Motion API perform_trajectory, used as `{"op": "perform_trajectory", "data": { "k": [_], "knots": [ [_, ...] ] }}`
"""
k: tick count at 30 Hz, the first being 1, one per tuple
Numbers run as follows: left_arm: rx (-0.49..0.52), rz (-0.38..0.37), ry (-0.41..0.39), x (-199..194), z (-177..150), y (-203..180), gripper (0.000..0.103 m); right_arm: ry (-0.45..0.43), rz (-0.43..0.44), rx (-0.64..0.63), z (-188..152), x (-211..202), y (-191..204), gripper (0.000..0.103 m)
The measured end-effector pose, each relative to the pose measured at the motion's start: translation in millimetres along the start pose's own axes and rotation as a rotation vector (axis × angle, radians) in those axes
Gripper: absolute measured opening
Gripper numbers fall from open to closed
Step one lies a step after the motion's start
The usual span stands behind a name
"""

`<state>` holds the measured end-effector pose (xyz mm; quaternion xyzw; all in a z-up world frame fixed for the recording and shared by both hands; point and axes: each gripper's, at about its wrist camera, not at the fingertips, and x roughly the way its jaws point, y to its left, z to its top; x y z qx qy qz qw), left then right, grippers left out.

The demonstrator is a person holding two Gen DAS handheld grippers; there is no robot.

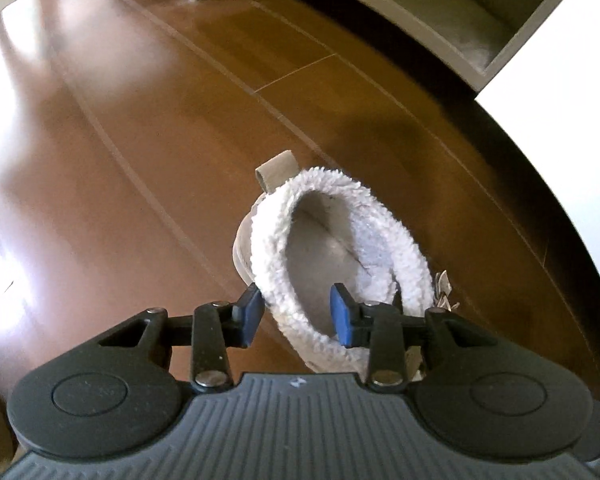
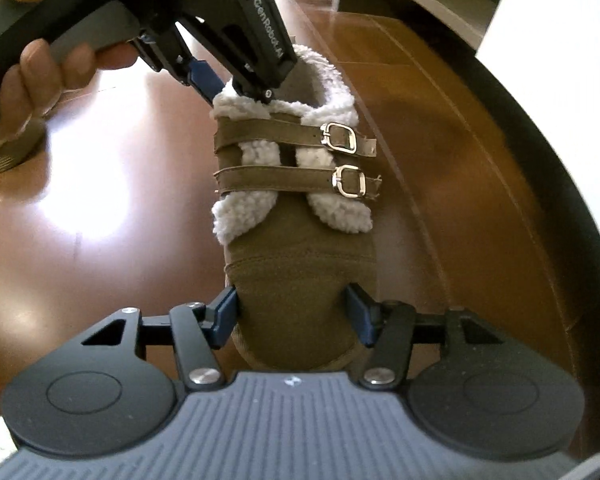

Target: Organize scattered shoes

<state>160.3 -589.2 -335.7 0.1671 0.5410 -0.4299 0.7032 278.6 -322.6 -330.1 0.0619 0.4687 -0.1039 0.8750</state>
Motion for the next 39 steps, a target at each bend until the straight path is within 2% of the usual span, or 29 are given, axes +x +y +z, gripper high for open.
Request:
{"op": "perform_trajectory", "data": {
  "k": [10, 11, 15, 18, 21, 22, 24, 26, 27, 29, 30, 33, 36, 37, 38, 39],
  "knots": [
    [0.039, 0.023, -0.012, 21.6, 14.8, -25.9, 0.042, 0.0, -0.031, -0.004, 3.9, 7.9, -25.7, 0.054],
    [0.036, 0.027, -0.015, 14.2, 10.9, -28.6, 0.045, 0.0, -0.031, -0.002, 3.9, 8.1, -27.8, 0.055],
    [0.009, 0.055, -0.019, -1.3, 5.4, -25.9, 0.055, -0.007, -0.086, -0.01, 10.5, 2.1, -19.6, 0.075],
    [-0.048, 0.019, -0.073, -60.9, -16.3, -11.8, 0.056, -0.056, -0.12, 0.059, 16.1, -15.3, -17.0, 0.084],
    [-0.121, 0.015, -0.143, -111.7, -54.7, 14.5, 0.06, -0.113, -0.116, 0.227, 22.0, -38.3, -18.5, 0.084],
    [-0.153, 0.045, -0.16, -128.0, -73.5, 25.0, 0.06, -0.122, -0.095, 0.265, 22.6, -43.7, -19.9, 0.084],
    [-0.233, 0.11, -0.141, -151.6, -112.1, 48.3, 0.06, -0.114, -0.015, 0.3, 26.9, -48.8, -21.4, 0.084],
    [-0.302, 0.159, -0.113, -172.6, -153.6, 72.4, 0.06, -0.096, 0.047, 0.259, 32.6, -49.5, 0.2, 0.084],
    [-0.306, 0.166, -0.109, -174.8, -158.2, 74.8, 0.06, -0.097, 0.065, 0.234, 34.3, -50.4, 12.2, 0.084],
    [-0.356, 0.235, -0.08, -194.0, -186.9, 94.3, 0.06, -0.103, 0.096, 0.196, 36.9, -50.4, 29.6, 0.084],
    [-0.381, 0.259, -0.1, -208.9, -201.9, 103.7, 0.06, -0.107, 0.129, 0.174, 39.2, -49.3, 41.6, 0.084],
    [-0.383, 0.336, -0.127, -235.8, -229.5, 119.9, 0.06, -0.115, 0.22, 0.089, 51.4, -52.1, 83.0, 0.082],
    [-0.333, 0.499, -0.135, -252.0, -250.5, 149.5, 0.06, -0.137, 0.28, -0.027, 72.8, -56.1, 130.6, 0.08],
    [-0.294, 0.595, -0.134, -262.1, -262.0, 166.9, 0.06, -0.143, 0.288, -0.045, 74.9, -60.8, 142.0, 0.08],
    [-0.269, 0.647, -0.131, -266.3, -267.4, 176.2, 0.06, -0.149, 0.295, -0.063, 76.7, -65.7, 153.1, 0.08],
    [-0.262, 0.662, -0.131, -268.2, -269.1, 178.5, 0.06, -0.158, 0.313, -0.093, 80.6, -68.9, 168.6, 0.08]
  ]
}}
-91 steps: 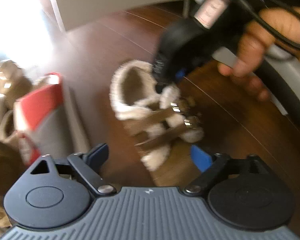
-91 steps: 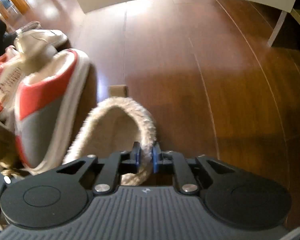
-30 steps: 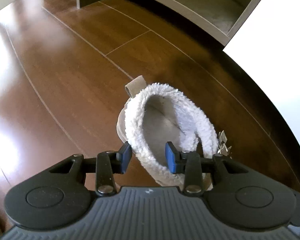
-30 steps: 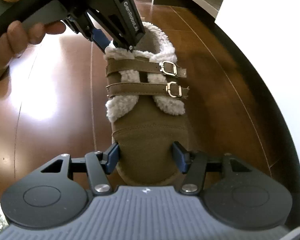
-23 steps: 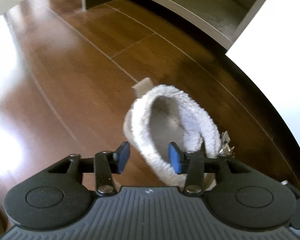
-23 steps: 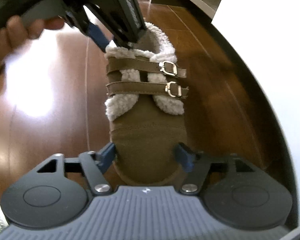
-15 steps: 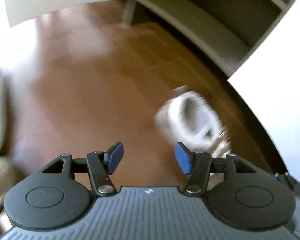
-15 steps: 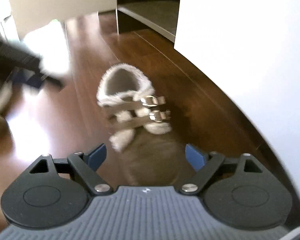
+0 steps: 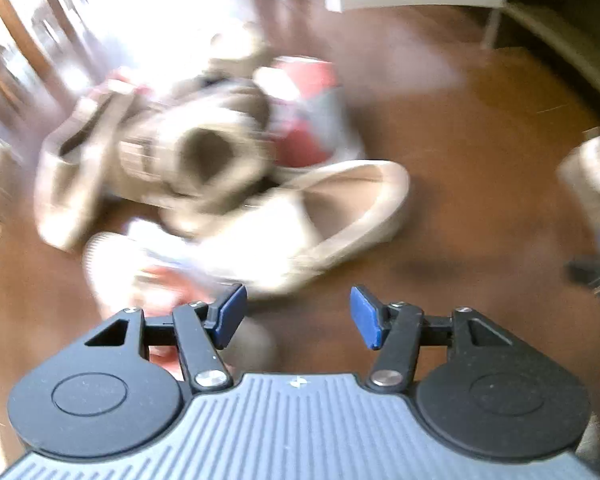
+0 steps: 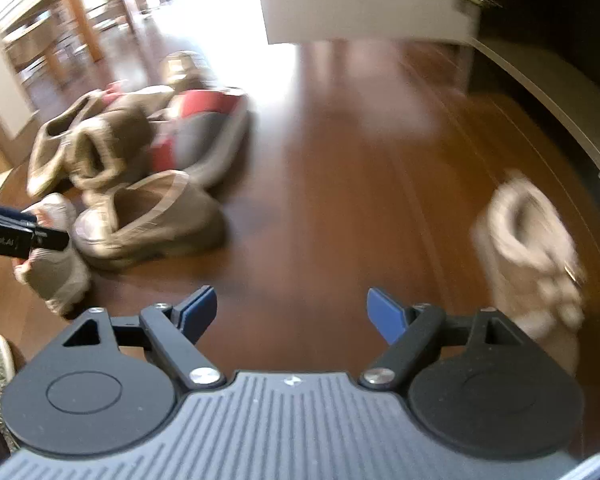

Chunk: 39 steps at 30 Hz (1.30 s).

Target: Organize scattered shoes

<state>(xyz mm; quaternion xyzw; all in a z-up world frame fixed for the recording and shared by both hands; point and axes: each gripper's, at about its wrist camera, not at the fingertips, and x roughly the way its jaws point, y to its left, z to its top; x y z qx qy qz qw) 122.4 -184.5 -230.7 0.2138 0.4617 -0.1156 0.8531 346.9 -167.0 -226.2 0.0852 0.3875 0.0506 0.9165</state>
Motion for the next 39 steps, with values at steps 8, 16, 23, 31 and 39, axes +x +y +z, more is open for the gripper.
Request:
{"op": "perform_trajectory", "data": {
  "k": [8, 16, 23, 31, 39],
  "knots": [
    [0.016, 0.163, -0.039, 34.2, -2.9, 61.4, 0.06, -0.118, 0.094, -0.295, 48.3, 57.4, 104.6, 0.078],
    [0.027, 0.167, -0.102, 52.4, -6.0, 81.5, 0.06, -0.234, 0.08, -0.352, 80.5, 122.0, 170.0, 0.049],
    [0.278, 0.159, -0.267, 78.4, 23.9, 64.9, 0.06, -0.192, 0.091, -0.266, 98.0, 150.2, 165.4, 0.035],
    [0.425, 0.194, -0.347, 97.9, 23.3, 53.8, 0.057, -0.217, 0.096, -0.271, 95.9, 166.0, 171.9, 0.023],
    [0.524, 0.266, -0.45, 104.5, 18.4, 63.9, 0.022, -0.301, 0.155, -0.351, 98.4, 148.4, 173.0, 0.013]
  ]
}}
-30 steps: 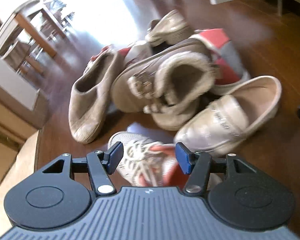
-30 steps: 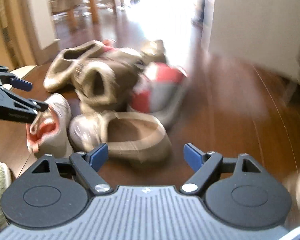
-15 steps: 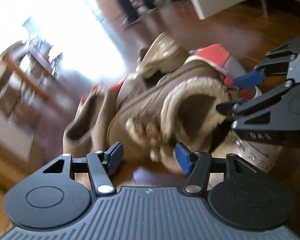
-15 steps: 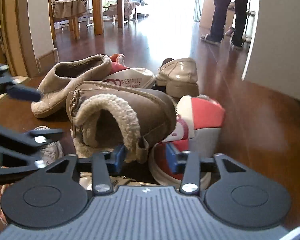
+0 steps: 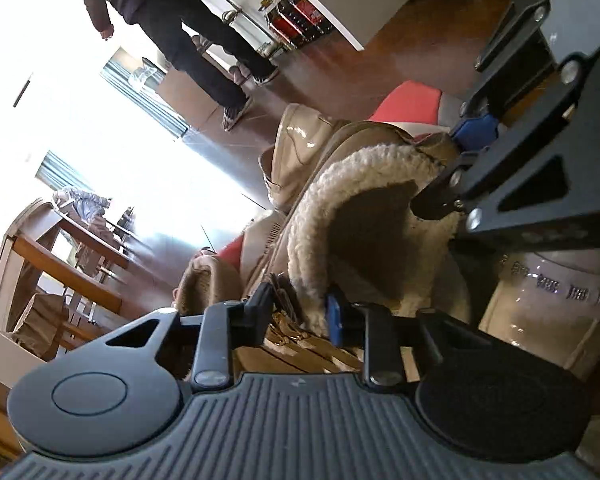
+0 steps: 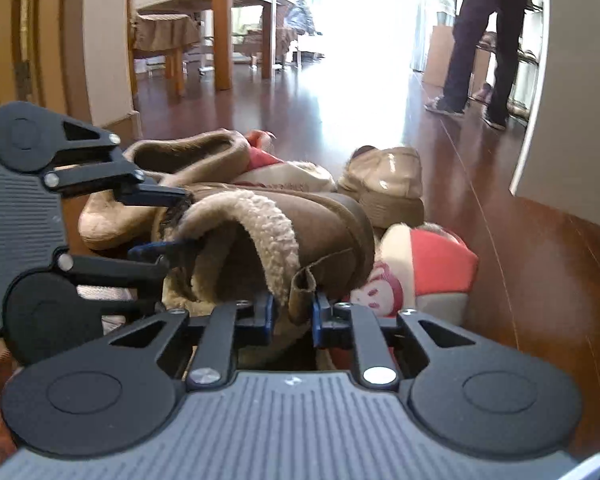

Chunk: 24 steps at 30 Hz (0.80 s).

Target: Organize scattered shoes

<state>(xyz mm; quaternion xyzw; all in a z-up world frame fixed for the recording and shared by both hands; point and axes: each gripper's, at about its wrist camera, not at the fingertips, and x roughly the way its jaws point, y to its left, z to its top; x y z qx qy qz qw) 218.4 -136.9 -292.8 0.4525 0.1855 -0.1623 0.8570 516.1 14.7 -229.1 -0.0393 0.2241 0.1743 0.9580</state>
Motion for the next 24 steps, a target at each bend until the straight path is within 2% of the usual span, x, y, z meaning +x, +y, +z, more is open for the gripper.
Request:
{"op": "perform_trajectory", "data": {
  "k": [4, 9, 12, 15, 18, 19, 20, 21, 22, 23, 24],
  "knots": [
    [-0.013, 0.025, -0.028, -17.8, 6.2, 10.2, 0.019, -0.098, 0.002, -0.027, 24.9, -25.4, -1.1, 0.011],
    [-0.062, 0.041, -0.087, -53.3, 29.4, 12.0, 0.018, -0.155, -0.016, -0.018, 46.7, -58.2, -13.7, 0.01],
    [-0.102, 0.029, -0.144, -86.3, 51.2, 8.1, 0.018, -0.199, -0.05, -0.002, 61.3, -100.8, -29.7, 0.009],
    [-0.15, -0.058, -0.217, -132.2, 79.3, -8.2, 0.018, -0.196, -0.085, 0.011, 68.0, -136.5, -46.6, 0.009],
    [-0.208, -0.166, -0.241, -155.8, 95.9, -22.1, 0.018, -0.118, -0.113, 0.002, 63.6, -177.8, -70.3, 0.009],
    [-0.23, -0.22, -0.236, -159.7, 100.0, -30.1, 0.018, -0.085, -0.118, 0.001, 61.1, -189.1, -77.6, 0.009],
    [-0.255, -0.31, -0.219, -161.1, 103.9, -47.9, 0.018, -0.061, -0.121, -0.001, 57.6, -193.8, -81.9, 0.009],
    [-0.257, -0.32, -0.216, -160.2, 104.0, -50.1, 0.018, -0.013, -0.122, -0.002, 48.1, -198.9, -89.6, 0.009],
    [-0.271, -0.39, -0.186, -154.6, 104.8, -68.0, 0.007, 0.045, -0.113, -0.003, 35.4, -196.0, -95.9, 0.009],
    [-0.286, -0.462, -0.154, -148.8, 105.7, -86.2, 0.003, 0.102, -0.104, -0.005, 22.5, -192.6, -102.1, 0.009],
    [-0.278, -0.491, -0.121, -140.2, 106.8, -104.2, 0.003, 0.16, -0.095, -0.006, 9.6, -189.2, -108.4, 0.009]
  ]
}}
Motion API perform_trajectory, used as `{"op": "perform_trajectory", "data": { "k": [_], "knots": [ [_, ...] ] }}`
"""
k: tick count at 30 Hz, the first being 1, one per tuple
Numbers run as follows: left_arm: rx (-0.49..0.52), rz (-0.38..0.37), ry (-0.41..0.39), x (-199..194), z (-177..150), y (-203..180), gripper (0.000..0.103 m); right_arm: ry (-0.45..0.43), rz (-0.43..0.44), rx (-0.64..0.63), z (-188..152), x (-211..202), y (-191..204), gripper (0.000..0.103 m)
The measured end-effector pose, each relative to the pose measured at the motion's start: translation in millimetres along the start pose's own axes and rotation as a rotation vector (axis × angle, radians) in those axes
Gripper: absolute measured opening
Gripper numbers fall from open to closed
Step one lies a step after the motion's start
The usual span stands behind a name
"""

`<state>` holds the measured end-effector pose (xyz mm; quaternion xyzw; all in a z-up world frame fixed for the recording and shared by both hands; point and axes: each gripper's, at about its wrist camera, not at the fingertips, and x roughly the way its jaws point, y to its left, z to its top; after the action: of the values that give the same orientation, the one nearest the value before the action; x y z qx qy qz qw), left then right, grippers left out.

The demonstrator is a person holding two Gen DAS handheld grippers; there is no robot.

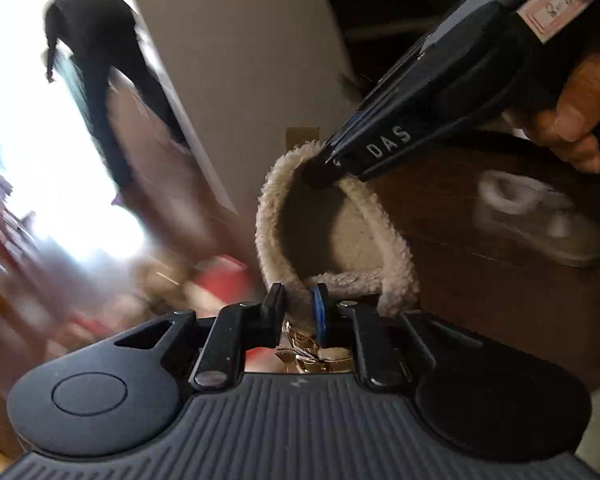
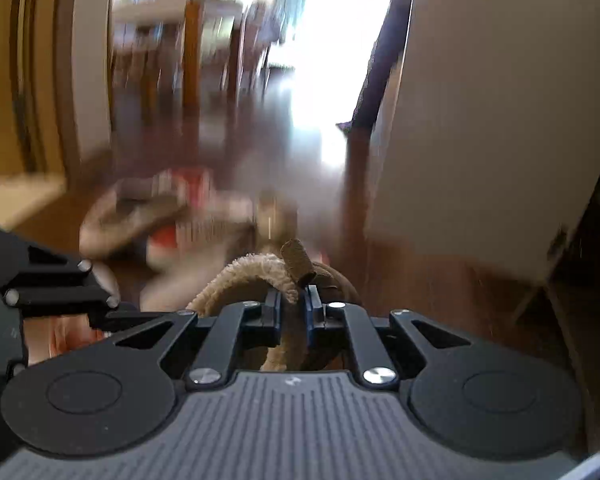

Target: Organize scattered shoes

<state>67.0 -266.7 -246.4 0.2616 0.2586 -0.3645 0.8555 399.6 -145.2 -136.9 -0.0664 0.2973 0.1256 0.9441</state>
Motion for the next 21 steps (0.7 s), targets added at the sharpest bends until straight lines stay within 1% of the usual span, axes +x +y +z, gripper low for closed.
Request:
{"op": "perform_trajectory", "data": {
  "k": [2, 3, 4, 5, 6, 7, 8, 10, 11, 12, 13, 15, 16, 17, 19, 20, 21],
  "knots": [
    [-0.005, -0.046, 0.074, 31.7, -9.3, -22.5, 0.003, 0.092, -0.032, -0.019, -30.6, 25.8, -6.6, 0.01],
    [-0.004, -0.046, 0.084, 36.2, -10.2, -23.5, 0.003, 0.101, -0.094, -0.041, -47.9, 38.0, -11.1, 0.009],
    [-0.001, -0.04, 0.113, 47.3, -13.5, -28.4, 0.003, 0.128, -0.121, 0.063, -58.2, 54.5, -35.1, 0.009],
    [-0.019, -0.039, 0.128, 50.2, -14.5, -25.2, 0.003, 0.131, -0.121, 0.095, -60.7, 56.9, -41.2, 0.009],
    [-0.039, -0.038, 0.141, 52.9, -15.4, -21.8, 0.003, 0.147, -0.099, 0.242, -66.7, 69.6, -68.6, 0.011],
    [-0.058, -0.038, 0.155, 55.5, -16.4, -18.4, 0.003, 0.149, -0.098, 0.272, -70.1, 73.0, -74.5, 0.016],
    [-0.057, -0.033, 0.158, 55.7, -18.4, -11.5, 0.004, 0.149, -0.099, 0.294, -73.3, 75.7, -78.9, 0.022],
    [-0.055, -0.023, 0.163, 56.0, -22.6, 2.7, 0.006, 0.105, -0.125, 0.337, -82.9, 68.4, -82.9, 0.054],
    [-0.065, -0.025, 0.175, 60.0, -26.3, 11.1, 0.006, 0.093, -0.143, 0.354, -86.4, 62.0, -78.9, 0.057],
    [-0.09, -0.043, 0.192, 61.8, -27.4, 17.7, 0.006, 0.091, -0.173, 0.378, -92.9, 54.3, -72.2, 0.061],
    [-0.115, -0.062, 0.209, 63.6, -28.3, 24.2, 0.006, 0.093, -0.182, 0.399, -101.7, 47.3, -61.3, 0.064],
    [-0.165, -0.099, 0.243, 67.2, -30.3, 37.2, 0.006, 0.129, -0.157, 0.429, -118.7, 36.5, -38.8, 0.064],
    [-0.164, -0.12, 0.264, 73.0, -35.2, 33.5, 0.006, 0.176, -0.118, 0.445, -134.2, 33.8, -23.1, 0.064],
    [-0.162, -0.141, 0.286, 78.9, -40.2, 29.4, 0.006, 0.199, -0.095, 0.45, -139.5, 32.6, -13.8, 0.064],
    [-0.146, -0.135, 0.329, 89.5, -47.1, 15.1, 0.006, 0.266, -0.049, 0.446, -157.6, 40.5, 8.8, 0.062],
    [-0.158, -0.141, 0.337, 91.8, -48.7, 12.1, 0.006, 0.297, -0.032, 0.437, -164.1, 45.8, 17.8, 0.061],
    [-0.171, -0.147, 0.345, 94.0, -50.3, 9.1, 0.006, 0.298, -0.029, 0.423, -167.8, 50.5, 21.9, 0.058]
  ]
}}
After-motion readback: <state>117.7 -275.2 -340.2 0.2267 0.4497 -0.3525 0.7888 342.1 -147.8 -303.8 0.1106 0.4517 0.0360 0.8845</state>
